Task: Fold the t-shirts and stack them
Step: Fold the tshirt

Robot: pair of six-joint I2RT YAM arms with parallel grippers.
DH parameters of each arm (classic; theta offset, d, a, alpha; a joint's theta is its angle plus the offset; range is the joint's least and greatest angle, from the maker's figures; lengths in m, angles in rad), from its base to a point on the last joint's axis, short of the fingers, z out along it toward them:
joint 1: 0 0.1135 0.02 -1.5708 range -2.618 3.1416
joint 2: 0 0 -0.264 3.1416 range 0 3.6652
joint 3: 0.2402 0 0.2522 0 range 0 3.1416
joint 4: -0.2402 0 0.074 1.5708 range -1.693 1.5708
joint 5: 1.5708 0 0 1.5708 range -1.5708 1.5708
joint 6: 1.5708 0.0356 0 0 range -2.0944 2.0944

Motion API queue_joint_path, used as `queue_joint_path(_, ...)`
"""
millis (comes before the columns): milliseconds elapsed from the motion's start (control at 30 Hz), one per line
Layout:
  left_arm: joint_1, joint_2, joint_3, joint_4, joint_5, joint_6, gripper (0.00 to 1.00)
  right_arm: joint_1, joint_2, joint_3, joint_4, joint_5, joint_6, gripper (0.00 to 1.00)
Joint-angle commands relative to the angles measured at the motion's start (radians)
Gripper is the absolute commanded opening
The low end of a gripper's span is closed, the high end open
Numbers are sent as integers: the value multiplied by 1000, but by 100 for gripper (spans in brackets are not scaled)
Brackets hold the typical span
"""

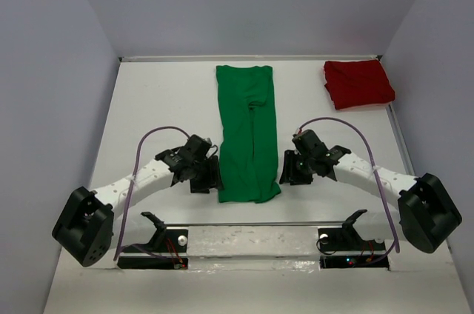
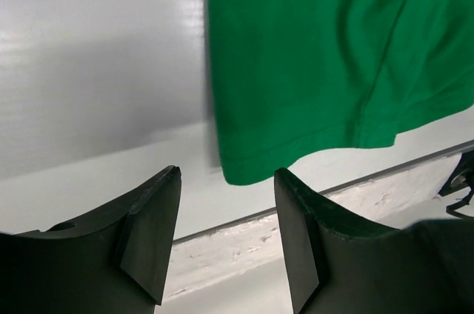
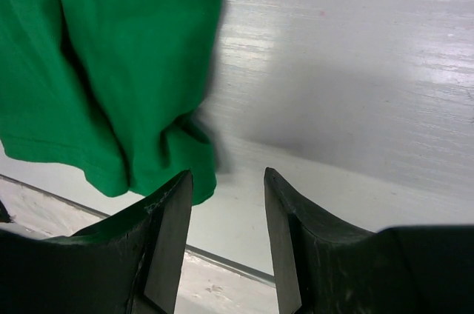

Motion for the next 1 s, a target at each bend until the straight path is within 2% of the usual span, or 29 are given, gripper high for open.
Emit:
queue_joint_path(0, -32, -10, -33, -15, -9, -110, 63, 5, 11, -12, 26, 9, -14, 49)
queue_joint_path(767, -116, 162, -106, 169, 127, -170, 61, 5, 54, -7, 75, -43, -24, 49)
queue_joint_path(967, -118, 202, -96, 189, 135, -159, 55, 5, 69, -16, 84, -48, -19, 49)
